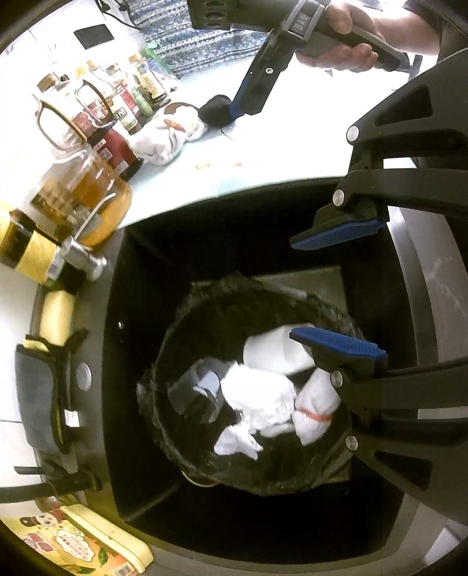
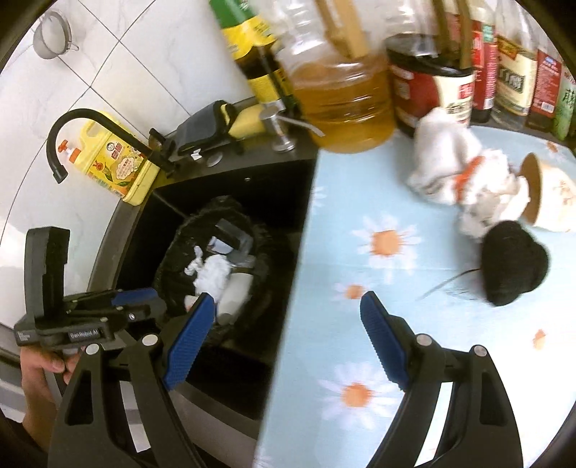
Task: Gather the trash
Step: 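Move both tools back over the tablecloth toward the remaining items, then grasp the brown bamboo-print paper cup with the right tool while the left tool grasps the black knit ball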
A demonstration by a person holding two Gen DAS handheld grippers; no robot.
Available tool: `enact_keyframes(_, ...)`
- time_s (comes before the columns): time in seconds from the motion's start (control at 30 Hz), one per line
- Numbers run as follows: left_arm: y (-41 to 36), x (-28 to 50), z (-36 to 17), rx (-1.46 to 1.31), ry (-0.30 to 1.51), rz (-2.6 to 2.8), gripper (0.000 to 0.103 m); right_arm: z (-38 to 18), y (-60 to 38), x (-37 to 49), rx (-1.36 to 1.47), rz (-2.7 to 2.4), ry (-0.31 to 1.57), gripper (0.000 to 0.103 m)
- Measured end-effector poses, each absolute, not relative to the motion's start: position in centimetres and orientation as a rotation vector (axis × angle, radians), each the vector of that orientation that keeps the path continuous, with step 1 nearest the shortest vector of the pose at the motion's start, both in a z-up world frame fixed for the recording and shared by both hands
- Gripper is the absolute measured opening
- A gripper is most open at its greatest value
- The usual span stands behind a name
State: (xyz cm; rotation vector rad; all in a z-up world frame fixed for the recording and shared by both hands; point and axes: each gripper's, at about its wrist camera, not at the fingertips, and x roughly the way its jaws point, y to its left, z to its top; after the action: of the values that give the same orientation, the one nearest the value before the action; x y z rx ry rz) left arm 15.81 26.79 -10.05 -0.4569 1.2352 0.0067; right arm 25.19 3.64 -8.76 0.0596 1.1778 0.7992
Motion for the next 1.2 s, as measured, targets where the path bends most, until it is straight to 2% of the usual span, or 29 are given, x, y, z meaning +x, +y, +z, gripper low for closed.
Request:
enact_keyframes(0.23,22.3,16.2,-8.7,-0.462,1.189,0.09,0.043,-8.1,-1.4,27.7,0.003,0.864,1.168,0.082)
enact_keyframes(0.3,20.8,16.1,-8.5,-0.465,1.187,0.119,0.051,-8.1,-2.7,28.3,-0.005,0.883,1.166,0.082)
enact_keyframes(0.33,20.0,16.1,-8.3,-0.47,1.179,0.137,0.061,-8.1,-3.3,28.5,-0.006,0.893,1.163,0.082)
enact_keyframes(0.67,12.5,16.8,-6.0,-0.458,1.144,0.213,0.063,-7.0,-10.8,31.0,-0.059,0.976,1.094,0.082)
enact_keyframes(0.77,9.9,17.4,-5.3,-0.445,1.122,0.235,0.075,-6.4,-13.1,31.9,-0.08,0.989,1.072,0.082)
enact_keyframes(1.03,4.6,19.2,-3.8,-0.433,1.07,0.271,0.08,-5.3,-18.3,34.0,-0.127,1.043,0.992,0.082)
enact_keyframes(1.17,2.3,20.4,-3.4,-0.429,1.045,0.275,0.091,-5.4,-19.5,35.5,-0.187,1.066,0.983,0.082)
enact_keyframes(1.2,1.9,20.7,-3.3,-0.436,1.041,0.28,0.091,-5.3,-19.6,35.8,-0.204,1.075,0.975,0.082)
